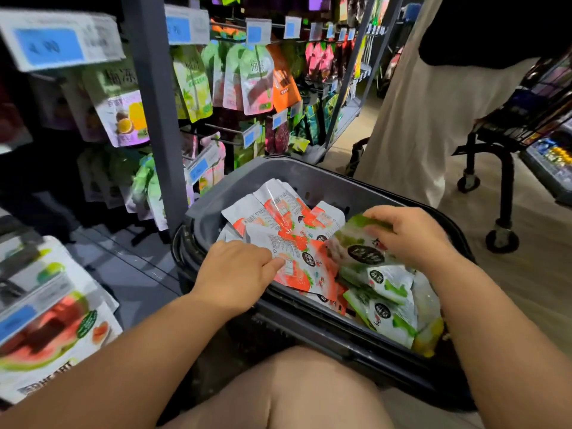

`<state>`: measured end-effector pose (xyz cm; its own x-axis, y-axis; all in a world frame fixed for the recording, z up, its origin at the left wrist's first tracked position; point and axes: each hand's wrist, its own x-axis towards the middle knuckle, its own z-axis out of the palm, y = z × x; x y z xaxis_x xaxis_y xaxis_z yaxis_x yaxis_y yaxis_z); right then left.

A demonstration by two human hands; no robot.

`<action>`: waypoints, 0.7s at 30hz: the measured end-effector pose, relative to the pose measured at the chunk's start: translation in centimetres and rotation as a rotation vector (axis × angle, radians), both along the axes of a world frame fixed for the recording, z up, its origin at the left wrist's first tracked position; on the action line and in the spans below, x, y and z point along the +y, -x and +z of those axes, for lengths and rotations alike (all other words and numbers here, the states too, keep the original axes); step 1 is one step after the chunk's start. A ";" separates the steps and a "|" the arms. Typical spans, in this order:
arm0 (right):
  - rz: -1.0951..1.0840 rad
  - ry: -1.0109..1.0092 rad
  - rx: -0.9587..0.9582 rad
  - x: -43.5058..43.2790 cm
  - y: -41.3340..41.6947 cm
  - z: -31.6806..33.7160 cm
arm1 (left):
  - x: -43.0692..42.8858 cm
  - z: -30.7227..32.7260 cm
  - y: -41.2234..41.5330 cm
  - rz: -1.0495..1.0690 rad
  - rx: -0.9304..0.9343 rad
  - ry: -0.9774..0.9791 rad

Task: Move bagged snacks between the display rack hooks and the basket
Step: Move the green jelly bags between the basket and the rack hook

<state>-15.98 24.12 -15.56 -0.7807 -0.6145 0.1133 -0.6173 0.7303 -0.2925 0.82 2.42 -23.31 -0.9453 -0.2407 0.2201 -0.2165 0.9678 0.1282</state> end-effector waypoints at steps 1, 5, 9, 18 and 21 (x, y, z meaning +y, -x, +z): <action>0.041 0.019 0.011 -0.2 -0.4 0.9 | 0.0 0.1 -0.1 0.009 0.001 -0.029; 0.268 0.139 0.124 -1.7 -1.9 3.1 | 0.2 0.5 -0.7 0.033 0.065 -0.221; 0.456 0.184 0.116 -4.0 -3.1 5.0 | -0.5 0.7 -0.7 0.021 0.055 -0.535; 0.616 0.400 0.158 -10.1 -6.2 7.8 | -1.5 1.6 -1.3 0.075 0.211 -1.043; 0.495 0.556 0.115 -9.3 -4.5 6.4 | -1.3 1.8 -1.3 0.115 0.178 -0.950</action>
